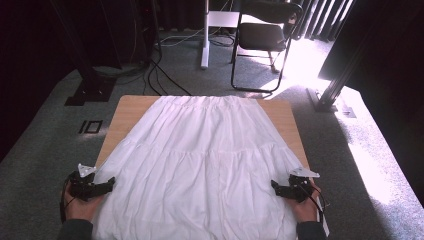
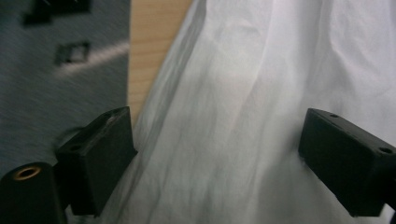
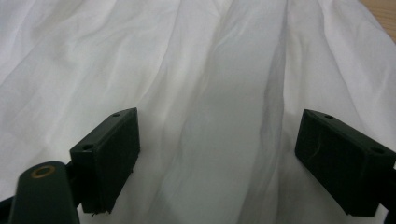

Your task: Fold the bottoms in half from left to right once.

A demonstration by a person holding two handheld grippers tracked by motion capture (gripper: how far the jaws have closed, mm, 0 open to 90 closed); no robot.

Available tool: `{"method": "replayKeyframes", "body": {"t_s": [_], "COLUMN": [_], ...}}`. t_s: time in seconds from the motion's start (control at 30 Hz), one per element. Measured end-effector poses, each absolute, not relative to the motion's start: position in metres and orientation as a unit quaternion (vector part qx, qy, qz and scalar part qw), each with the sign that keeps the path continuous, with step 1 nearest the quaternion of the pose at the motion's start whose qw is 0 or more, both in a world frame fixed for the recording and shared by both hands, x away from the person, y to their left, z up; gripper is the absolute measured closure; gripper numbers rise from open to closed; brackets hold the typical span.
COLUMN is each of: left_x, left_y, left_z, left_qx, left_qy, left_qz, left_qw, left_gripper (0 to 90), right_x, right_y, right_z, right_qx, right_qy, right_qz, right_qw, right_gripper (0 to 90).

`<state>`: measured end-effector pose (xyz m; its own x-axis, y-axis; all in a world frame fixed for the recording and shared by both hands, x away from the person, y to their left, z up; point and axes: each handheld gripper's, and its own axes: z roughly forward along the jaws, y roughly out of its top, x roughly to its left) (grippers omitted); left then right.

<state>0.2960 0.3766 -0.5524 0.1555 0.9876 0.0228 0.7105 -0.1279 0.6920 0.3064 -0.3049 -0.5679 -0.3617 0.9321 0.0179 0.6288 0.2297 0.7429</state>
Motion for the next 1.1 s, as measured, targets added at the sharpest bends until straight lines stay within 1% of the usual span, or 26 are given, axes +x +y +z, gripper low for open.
{"method": "replayKeyframes", "body": {"t_s": [0.03, 0.07, 0.1, 0.13, 0.17, 0.2, 0.23, 0.27, 0.37, 0.43, 0.5, 0.53, 0.57, 0.63, 0.83, 0.87, 0.9, 1.03, 1.1], "left_x": [0.296, 0.295, 0.293, 0.291, 0.290, 0.289, 0.288, 0.289, 0.288, 0.288, 0.288, 0.287, 0.287, 0.284, 0.269, 0.269, 0.265, 0.261, 0.261], "left_y": [0.376, 0.375, 0.374, 0.372, 0.369, 0.365, 0.361, 0.359, 0.361, 0.376, 0.382, 0.393, 0.393, 0.407, 0.436, 0.436, 0.442, 0.432, 0.423], "left_z": [-0.552, -0.550, -0.548, -0.546, -0.544, -0.543, -0.542, -0.541, -0.538, -0.529, -0.526, -0.520, -0.520, -0.513, -0.507, -0.507, -0.506, -0.494, -0.485], "left_qx": [0.710, 0.716, 0.726, 0.732, 0.740, 0.750, 0.758, 0.762, 0.763, 0.743, 0.738, 0.727, 0.727, 0.717, 0.672, 0.672, 0.661, 0.669, 0.672], "left_qy": [0.598, 0.590, 0.576, 0.569, 0.561, 0.550, 0.542, 0.538, 0.533, 0.549, 0.554, 0.563, 0.563, 0.572, 0.615, 0.615, 0.626, 0.609, 0.596], "left_qz": [0.249, 0.247, 0.243, 0.240, 0.240, 0.255, 0.270, 0.278, 0.292, 0.308, 0.311, 0.320, 0.320, 0.332, 0.351, 0.351, 0.354, 0.359, 0.360], "left_qw": [0.277, 0.280, 0.286, 0.288, 0.282, 0.264, 0.243, 0.230, 0.220, 0.227, 0.228, 0.226, 0.226, 0.221, 0.214, 0.214, 0.215, 0.228, 0.252], "left_gripper": [14.2, 18.0, 30.7, 50.1, 64.1, 77.4, 83.6, 86.8, 88.1, 88.4, 88.5, 88.5, 88.5, 88.5, 88.6, 88.6, 88.6, 88.6, 88.5], "right_x": [0.306, 0.306, 0.306, 0.306, 0.306, 0.306, 0.306, 0.306, 0.305, 0.304, 0.304, 0.302, 0.302, 0.300, 0.298, 0.298, 0.297, 0.296, 0.296], "right_y": [-0.305, -0.305, -0.305, -0.305, -0.305, -0.305, -0.305, -0.305, -0.305, -0.304, -0.304, -0.302, -0.302, -0.301, -0.297, -0.297, -0.296, -0.294, -0.294], "right_z": [-0.568, -0.568, -0.568, -0.568, -0.568, -0.568, -0.568, -0.568, -0.568, -0.568, -0.568, -0.568, -0.568, -0.568, -0.568, -0.568, -0.568, -0.568, -0.568], "right_qx": [0.519, 0.519, 0.519, 0.519, 0.519, 0.519, 0.520, 0.520, 0.520, 0.521, 0.522, 0.524, 0.525, 0.525, 0.519, 0.519, 0.517, 0.512, 0.512], "right_qy": [0.752, 0.752, 0.752, 0.752, 0.752, 0.752, 0.751, 0.751, 0.751, 0.750, 0.749, 0.748, 0.748, 0.747, 0.751, 0.751, 0.753, 0.756, 0.756], "right_qz": [0.340, 0.340, 0.340, 0.340, 0.340, 0.340, 0.340, 0.340, 0.340, 0.340, 0.339, 0.339, 0.339, 0.338, 0.341, 0.341, 0.341, 0.343, 0.342], "right_qw": [0.223, 0.223, 0.223, 0.223, 0.223, 0.223, 0.223, 0.224, 0.225, 0.224, 0.225, 0.226, 0.226, 0.226, 0.223, 0.223, 0.223, 0.221, 0.222], "right_gripper": [13.4, 13.4, 13.4, 13.4, 13.4, 13.5, 13.7, 13.9, 14.2, 14.2, 14.1, 14.1, 14.2, 14.2, 14.1, 14.1, 14.1, 14.1, 14.1]}}
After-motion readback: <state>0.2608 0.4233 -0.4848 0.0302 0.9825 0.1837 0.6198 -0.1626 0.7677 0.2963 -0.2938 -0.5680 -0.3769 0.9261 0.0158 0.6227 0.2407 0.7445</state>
